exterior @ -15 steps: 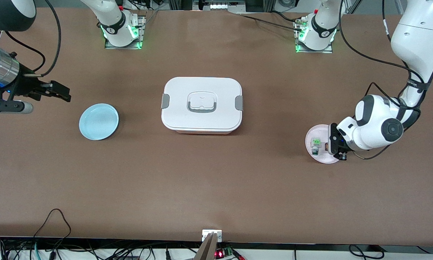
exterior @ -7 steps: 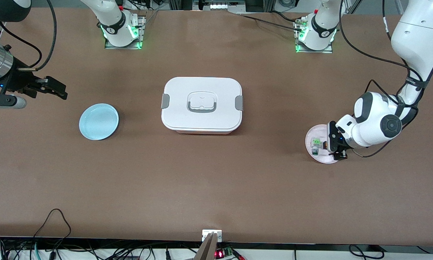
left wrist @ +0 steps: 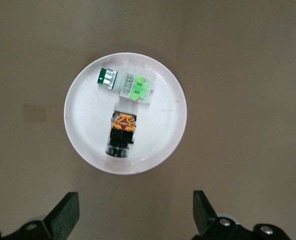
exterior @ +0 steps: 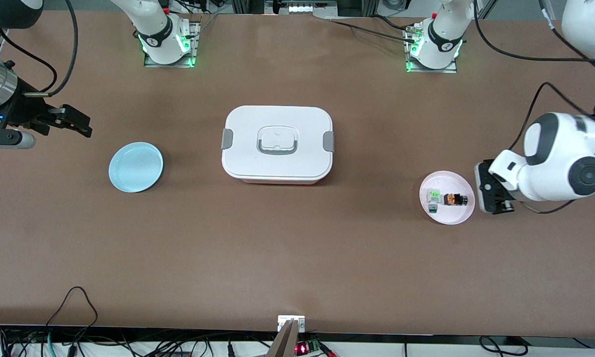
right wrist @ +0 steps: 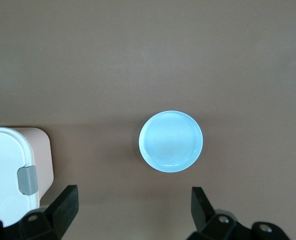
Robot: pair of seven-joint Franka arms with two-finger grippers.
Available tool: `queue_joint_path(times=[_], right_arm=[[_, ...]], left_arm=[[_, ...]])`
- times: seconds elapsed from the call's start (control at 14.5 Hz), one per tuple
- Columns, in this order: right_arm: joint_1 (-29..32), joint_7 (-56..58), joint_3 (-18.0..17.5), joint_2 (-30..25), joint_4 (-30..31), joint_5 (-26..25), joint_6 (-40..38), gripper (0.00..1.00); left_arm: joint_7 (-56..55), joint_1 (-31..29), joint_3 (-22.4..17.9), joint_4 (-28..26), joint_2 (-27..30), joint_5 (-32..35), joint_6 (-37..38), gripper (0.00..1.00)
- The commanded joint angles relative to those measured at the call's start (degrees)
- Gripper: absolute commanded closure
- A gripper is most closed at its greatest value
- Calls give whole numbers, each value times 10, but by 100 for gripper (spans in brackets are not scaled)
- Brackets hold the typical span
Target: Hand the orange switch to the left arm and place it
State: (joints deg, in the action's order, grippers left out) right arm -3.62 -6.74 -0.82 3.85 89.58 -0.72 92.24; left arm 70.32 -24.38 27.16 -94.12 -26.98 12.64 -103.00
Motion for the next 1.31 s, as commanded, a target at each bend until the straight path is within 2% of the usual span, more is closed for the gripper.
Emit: queue_joint_path(times=[0.0, 0.28, 0.48, 0.62, 0.69, 0.89, 1.03, 1.1, 1.24], right_arm=[[-2, -11, -1, -2, -9, -7, 0, 0], [-2, -13, -2, -2, -9, -3, 0, 0], [-1, -11, -1, -6, -10, -2, 0, 0], [-1, -13, -1, -7, -10, -2, 0, 0], [-1, -13, -1, -6, -12, -2, 0, 0], [0, -13, -1, -5, -13, 0, 1, 0], [1, -11, -1, -5, -13, -1, 0, 0], [2, -10, -1, -6, -13, -1, 0, 0], [2, -10, -1, -6, -13, -1, 0, 0]], left_arm=[[-132, -3, 24, 72, -2, 5, 94, 0], [-362, -2, 50, 146, 15, 5, 171, 0], [-446, -1, 48, 176, 32, 5, 197, 0], [-482, 25, 21, 157, 83, 3, 192, 0], [-511, 47, -14, 153, 104, -12, 192, 0], [-565, 162, -189, 91, 190, -94, 136, 0], [-575, 215, -266, 34, 230, -126, 95, 0], [-591, 230, -276, 11, 245, -126, 64, 0], [-630, 235, -277, -31, 273, -120, 51, 0]])
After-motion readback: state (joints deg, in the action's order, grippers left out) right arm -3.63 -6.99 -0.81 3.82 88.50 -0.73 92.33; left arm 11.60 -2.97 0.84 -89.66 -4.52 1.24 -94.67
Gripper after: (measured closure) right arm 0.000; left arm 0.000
